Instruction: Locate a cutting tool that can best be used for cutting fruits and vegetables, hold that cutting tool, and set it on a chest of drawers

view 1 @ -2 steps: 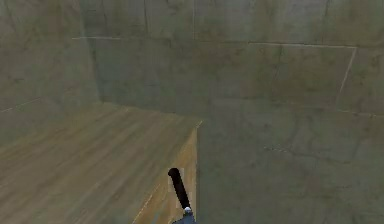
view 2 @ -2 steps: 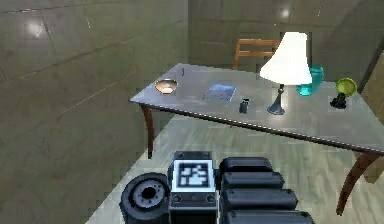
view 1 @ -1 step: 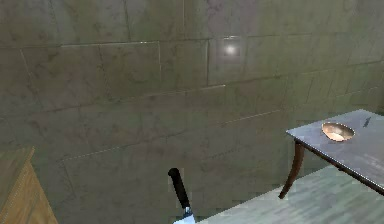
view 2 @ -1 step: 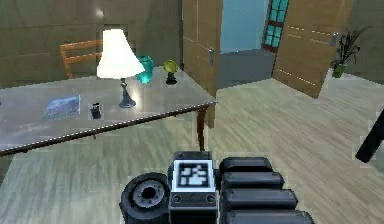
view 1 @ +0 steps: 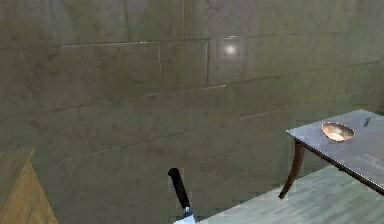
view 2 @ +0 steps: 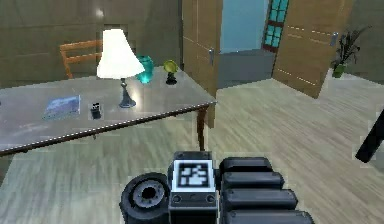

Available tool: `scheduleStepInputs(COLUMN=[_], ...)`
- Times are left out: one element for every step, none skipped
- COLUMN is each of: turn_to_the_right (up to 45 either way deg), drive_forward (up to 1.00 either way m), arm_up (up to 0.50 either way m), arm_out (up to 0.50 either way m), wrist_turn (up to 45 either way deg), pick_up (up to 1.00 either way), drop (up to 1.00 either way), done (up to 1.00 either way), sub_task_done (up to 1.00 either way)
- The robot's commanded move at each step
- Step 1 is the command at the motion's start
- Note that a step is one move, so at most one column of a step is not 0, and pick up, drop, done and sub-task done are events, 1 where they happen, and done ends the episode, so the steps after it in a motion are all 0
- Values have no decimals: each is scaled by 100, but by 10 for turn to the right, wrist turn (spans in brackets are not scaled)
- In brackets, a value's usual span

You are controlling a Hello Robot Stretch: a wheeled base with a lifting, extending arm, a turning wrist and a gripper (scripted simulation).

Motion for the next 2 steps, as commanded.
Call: scheduleStepInputs(turn_to_the_right=[-450,-270], drive_forward=[0,0], arm_up=[0,0], arm_out=[0,0], wrist_turn=[0,0], pick_up=[0,0], drop=[0,0], done=[0,0], sub_task_done=[0,0])
